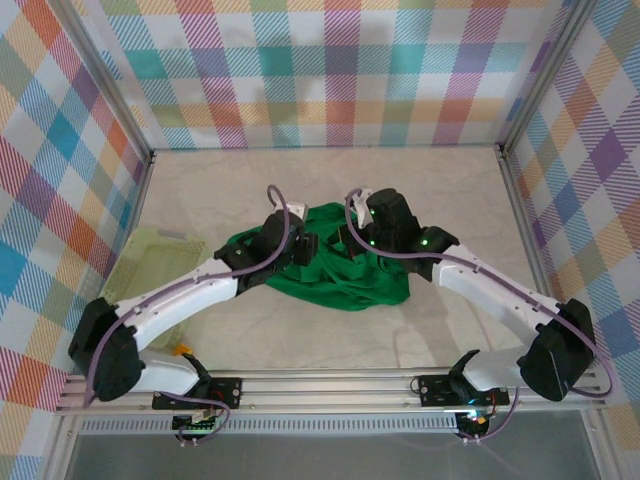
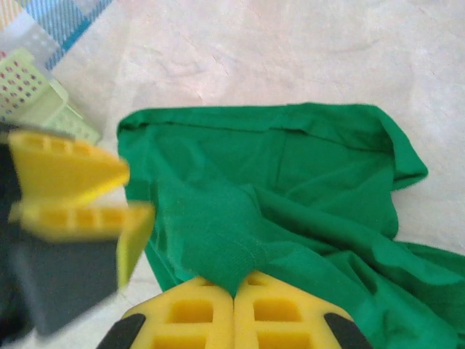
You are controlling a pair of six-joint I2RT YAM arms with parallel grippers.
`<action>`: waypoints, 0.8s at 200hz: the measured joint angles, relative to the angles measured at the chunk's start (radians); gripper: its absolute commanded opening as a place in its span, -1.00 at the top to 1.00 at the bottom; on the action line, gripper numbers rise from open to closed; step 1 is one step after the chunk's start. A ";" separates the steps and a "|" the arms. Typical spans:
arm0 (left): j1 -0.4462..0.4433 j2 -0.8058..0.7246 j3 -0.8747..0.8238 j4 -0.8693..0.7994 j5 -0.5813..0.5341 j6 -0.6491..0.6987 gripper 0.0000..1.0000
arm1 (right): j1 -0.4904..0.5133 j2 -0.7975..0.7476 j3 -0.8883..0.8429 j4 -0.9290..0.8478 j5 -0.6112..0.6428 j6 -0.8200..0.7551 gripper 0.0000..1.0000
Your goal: Fold the inside-out t-shirt
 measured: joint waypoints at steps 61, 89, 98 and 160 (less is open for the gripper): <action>-0.070 -0.085 -0.053 0.103 0.103 0.081 0.21 | -0.002 0.011 0.039 -0.009 -0.044 0.006 0.99; -0.070 -0.012 -0.051 0.132 0.172 0.084 0.22 | -0.002 0.010 0.038 -0.010 -0.048 0.006 0.99; -0.070 0.006 -0.050 0.143 0.195 0.082 0.22 | -0.002 0.009 0.038 -0.010 -0.048 0.006 0.99; -0.049 0.072 -0.024 0.210 0.186 0.057 0.04 | -0.003 -0.004 0.017 -0.010 -0.049 0.007 0.98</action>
